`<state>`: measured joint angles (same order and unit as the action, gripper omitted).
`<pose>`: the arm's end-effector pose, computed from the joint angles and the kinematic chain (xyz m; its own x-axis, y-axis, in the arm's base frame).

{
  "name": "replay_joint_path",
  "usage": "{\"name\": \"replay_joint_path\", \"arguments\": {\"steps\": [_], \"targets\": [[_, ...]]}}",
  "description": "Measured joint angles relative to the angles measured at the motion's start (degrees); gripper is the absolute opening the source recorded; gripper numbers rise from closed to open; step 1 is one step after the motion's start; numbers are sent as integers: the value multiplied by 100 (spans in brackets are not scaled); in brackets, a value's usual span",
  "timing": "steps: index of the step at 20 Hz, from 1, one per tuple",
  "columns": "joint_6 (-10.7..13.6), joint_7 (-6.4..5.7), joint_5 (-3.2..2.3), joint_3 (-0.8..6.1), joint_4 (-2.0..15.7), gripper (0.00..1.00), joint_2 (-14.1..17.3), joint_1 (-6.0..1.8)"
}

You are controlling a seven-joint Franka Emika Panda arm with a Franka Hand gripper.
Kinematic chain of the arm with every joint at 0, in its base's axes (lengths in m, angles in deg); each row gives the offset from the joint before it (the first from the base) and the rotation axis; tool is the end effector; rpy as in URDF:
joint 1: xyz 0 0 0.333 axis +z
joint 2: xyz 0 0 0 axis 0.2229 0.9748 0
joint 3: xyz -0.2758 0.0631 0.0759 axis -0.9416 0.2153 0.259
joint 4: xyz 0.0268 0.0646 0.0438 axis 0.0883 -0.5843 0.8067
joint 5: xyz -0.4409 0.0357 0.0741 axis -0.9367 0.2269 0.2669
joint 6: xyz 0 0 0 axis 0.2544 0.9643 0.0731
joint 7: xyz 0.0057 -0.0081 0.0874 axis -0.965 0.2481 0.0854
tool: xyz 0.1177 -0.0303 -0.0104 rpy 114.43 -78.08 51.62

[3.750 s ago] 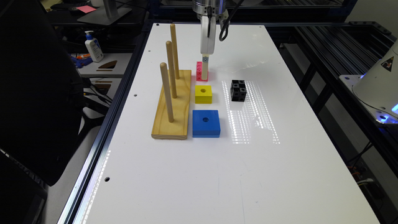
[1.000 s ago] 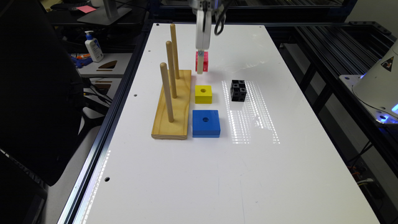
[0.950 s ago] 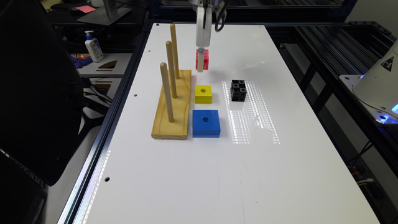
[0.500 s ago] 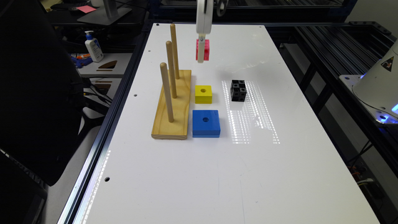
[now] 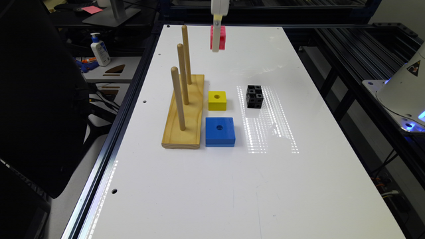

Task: Pick up pink block.

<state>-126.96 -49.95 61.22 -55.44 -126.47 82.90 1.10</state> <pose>0.5741 -0.1070 0.2386 0.7004 -0.7130 0.0316 -0.7126 -0.7011 -0.0261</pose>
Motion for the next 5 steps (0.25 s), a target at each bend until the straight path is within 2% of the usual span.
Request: {"name": "replay_joint_path", "arguments": {"steps": [5], "targets": [[369,0,0,1,32,0,-386,0]]}}
